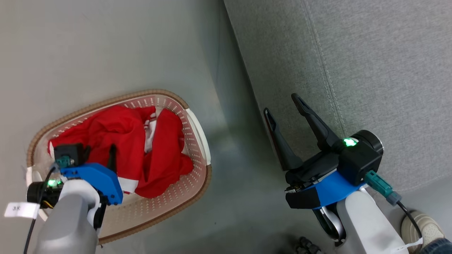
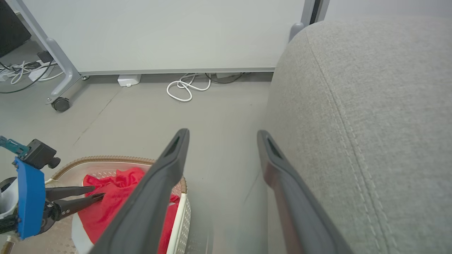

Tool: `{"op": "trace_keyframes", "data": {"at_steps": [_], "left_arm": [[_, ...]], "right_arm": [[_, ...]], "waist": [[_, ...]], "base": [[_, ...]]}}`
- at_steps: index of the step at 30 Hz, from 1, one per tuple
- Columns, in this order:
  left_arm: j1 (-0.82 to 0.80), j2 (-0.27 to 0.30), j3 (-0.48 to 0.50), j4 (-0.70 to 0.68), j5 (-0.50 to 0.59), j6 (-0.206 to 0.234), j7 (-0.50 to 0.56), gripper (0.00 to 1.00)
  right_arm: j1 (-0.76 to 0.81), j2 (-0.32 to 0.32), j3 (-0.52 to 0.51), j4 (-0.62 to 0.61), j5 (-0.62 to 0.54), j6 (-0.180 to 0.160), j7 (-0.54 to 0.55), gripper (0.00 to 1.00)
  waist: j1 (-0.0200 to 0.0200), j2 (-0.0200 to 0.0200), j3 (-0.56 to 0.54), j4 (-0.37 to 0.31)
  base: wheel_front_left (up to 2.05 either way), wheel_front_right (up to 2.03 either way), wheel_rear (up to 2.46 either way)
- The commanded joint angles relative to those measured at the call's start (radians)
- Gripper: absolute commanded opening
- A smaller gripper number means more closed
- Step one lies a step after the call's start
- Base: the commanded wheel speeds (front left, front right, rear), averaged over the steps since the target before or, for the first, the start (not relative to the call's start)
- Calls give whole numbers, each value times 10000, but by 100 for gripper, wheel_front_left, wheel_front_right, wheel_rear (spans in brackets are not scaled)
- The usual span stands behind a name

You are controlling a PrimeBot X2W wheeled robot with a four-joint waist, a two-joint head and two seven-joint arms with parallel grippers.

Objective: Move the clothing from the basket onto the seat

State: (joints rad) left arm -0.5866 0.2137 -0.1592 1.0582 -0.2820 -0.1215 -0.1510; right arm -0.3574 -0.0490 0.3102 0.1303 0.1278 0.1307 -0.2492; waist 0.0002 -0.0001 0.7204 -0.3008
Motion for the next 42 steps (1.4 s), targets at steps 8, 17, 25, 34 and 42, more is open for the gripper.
{"op": "trace_keyframes", "data": {"at_steps": [8, 17, 25, 34, 42], "left_arm": [[-1013, -63, -130, 928, -631, -106, 1001, 100], [-1274, -334, -642, 1075, -1765, -116, 2327, 100], [-1358, -397, -1183, 952, -2348, -116, 3042, 0], [-1028, -32, -2195, 195, -3103, -117, 2967, 0], [-885, 111, -2719, -13, -3715, -118, 2697, 0]], "right_arm": [[-258, -23, 70, -155, 140, 3, -129, 100], [-383, -23, 55, -201, 110, 1, -164, 100], [-433, -23, -19, -253, 76, 1, -175, 100], [-544, -23, 27, -109, 230, 1, -175, 100], [-576, -23, 81, 0, 237, 1, -176, 100]], "waist": [[-2, 1, 683, 28], [-2, 1, 922, 168], [-2, 1, 1054, 256], [-2, 1, 923, 256], [-2, 1, 550, 350]], "base": [[0, 0, 0], [0, 0, 0], [0, 0, 0], [0, 0, 0], [0, 0, 0]]}}
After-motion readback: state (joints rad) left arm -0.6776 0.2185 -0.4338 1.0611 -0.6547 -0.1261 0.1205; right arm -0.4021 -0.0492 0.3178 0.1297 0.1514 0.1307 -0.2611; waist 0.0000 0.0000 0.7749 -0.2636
